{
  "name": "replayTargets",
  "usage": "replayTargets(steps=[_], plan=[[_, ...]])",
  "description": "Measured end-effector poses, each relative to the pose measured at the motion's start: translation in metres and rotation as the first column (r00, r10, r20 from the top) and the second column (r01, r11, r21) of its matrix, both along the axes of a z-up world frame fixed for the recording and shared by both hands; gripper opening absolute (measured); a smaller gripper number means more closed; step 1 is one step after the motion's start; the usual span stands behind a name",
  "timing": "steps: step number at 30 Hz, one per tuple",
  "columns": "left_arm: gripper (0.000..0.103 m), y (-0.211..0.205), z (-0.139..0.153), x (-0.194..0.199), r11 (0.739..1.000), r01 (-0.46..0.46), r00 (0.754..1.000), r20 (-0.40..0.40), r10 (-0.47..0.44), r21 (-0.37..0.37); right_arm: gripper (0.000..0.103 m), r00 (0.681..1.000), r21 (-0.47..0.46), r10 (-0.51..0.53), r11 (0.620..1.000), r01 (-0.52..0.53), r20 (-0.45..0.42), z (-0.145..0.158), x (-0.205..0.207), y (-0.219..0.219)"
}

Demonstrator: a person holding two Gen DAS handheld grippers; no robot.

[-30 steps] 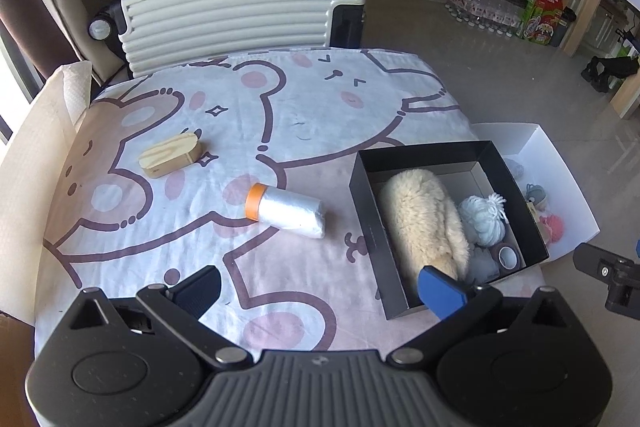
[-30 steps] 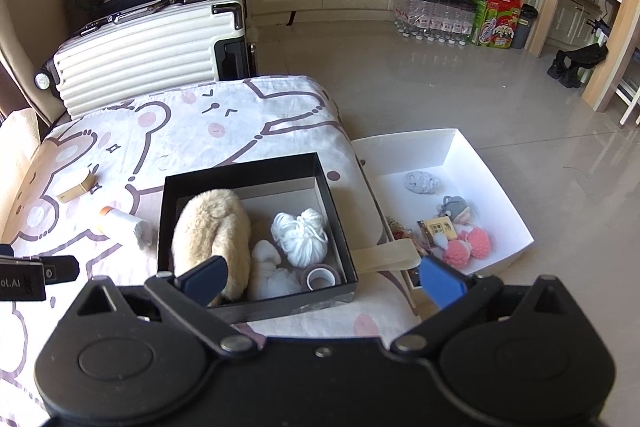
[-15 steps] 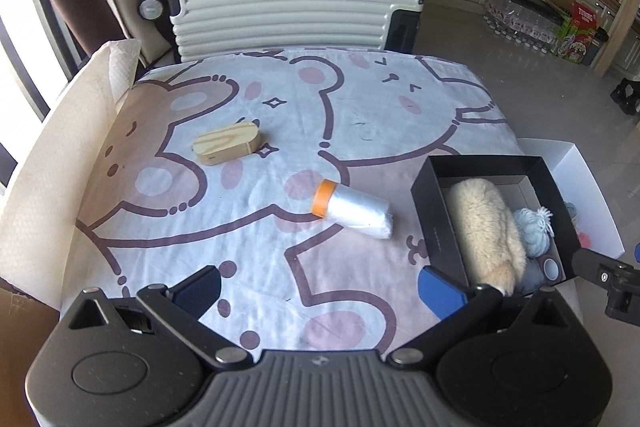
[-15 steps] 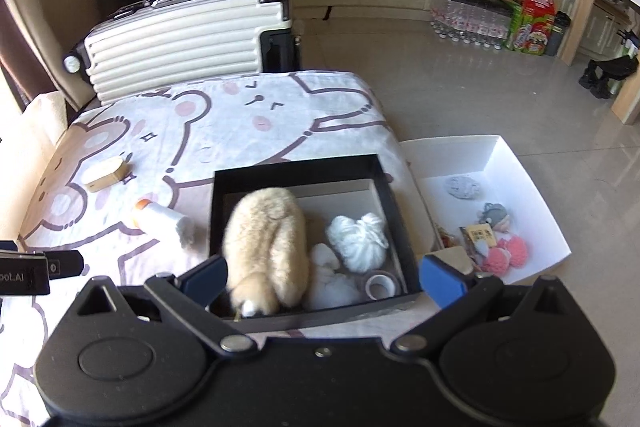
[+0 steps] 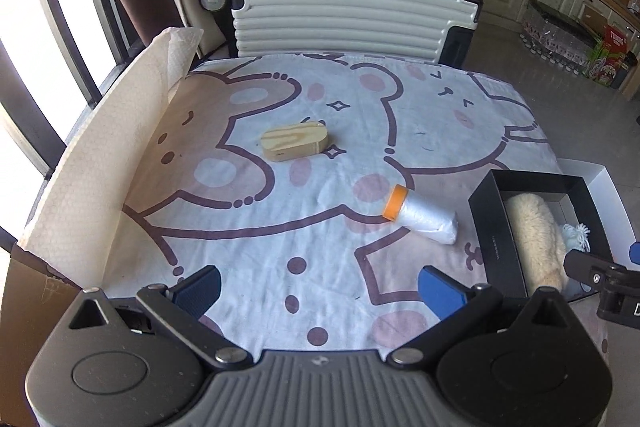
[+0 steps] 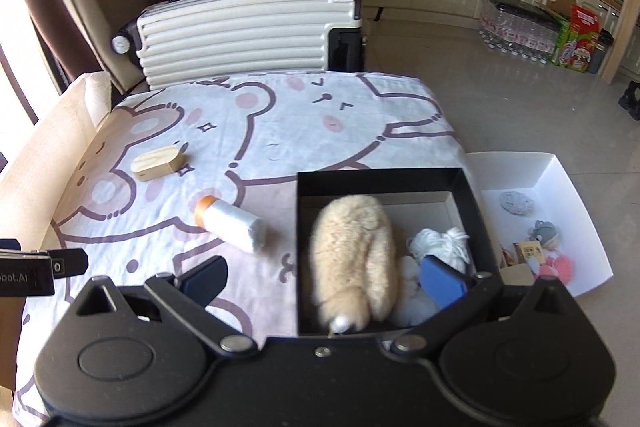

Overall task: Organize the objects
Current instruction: 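Withdraw both open tools up from the black box, then move the left tool to the wooden block while the right tool approaches the wrapped bottle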

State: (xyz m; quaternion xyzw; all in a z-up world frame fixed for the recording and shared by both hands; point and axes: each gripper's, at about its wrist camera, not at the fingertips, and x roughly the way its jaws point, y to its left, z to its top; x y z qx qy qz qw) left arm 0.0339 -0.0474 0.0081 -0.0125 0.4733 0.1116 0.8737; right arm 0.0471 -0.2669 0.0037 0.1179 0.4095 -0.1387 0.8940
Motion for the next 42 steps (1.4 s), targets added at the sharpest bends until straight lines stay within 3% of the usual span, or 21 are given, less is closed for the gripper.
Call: replayTargets(steps=[16, 30, 42], plan=[[0.103, 0.028, 0.014, -0.019, 0.999, -0.042, 0.999, 0.019, 0.042, 0.027, 0.103, 0.998, 0.012, 0.05, 0.999, -0.05, 0.025, 0.009, 0.012, 0.034], [0.103, 0.022, 0.024, -0.024, 0.999, -0.028, 0.999, 0.037, 0.026, 0.036, 0.103, 0.998, 0.008, 0.049, 0.999, -0.049, 0.04, 0.017, 0.005, 0.036], [0.103, 0.024, 0.019, -0.006, 0.999, -0.042, 0.992, 0.119, 0.039, 0.023, 0.103, 0.993, 0.07, 0.063, 0.995, -0.07, 0.097, 0.012, 0.014, 0.028]])
